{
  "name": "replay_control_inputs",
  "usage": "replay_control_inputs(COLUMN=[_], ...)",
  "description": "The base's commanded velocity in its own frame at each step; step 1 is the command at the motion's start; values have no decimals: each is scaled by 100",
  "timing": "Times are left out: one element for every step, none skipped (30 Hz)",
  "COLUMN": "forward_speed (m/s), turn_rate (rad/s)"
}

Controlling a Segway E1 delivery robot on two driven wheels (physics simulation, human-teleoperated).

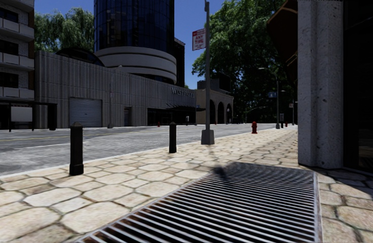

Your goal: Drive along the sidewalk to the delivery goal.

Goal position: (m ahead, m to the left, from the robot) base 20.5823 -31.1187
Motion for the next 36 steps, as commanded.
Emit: replay_control_inputs(forward_speed=[200, 200, 200, 200, 200, 200, 200, 200, 200, 200, 200, 200, 200, 200, 200, 200, 200, 200, 200, 200, 200, 200, 200, 200, 200, 200, 200, 200, 200, 200, 200, 200, 200, 200, 200, 200], turn_rate=[0, 0, 0, 0, 0, 0, 0, 0, 0, 0, 0, 0, 0, 0, 0, 0, 0, 0, 0, -1, -16, -16, -25, -32, -50, -62, -65, -65, -66, -67, -67, -67, -67, -67, -67, -67])
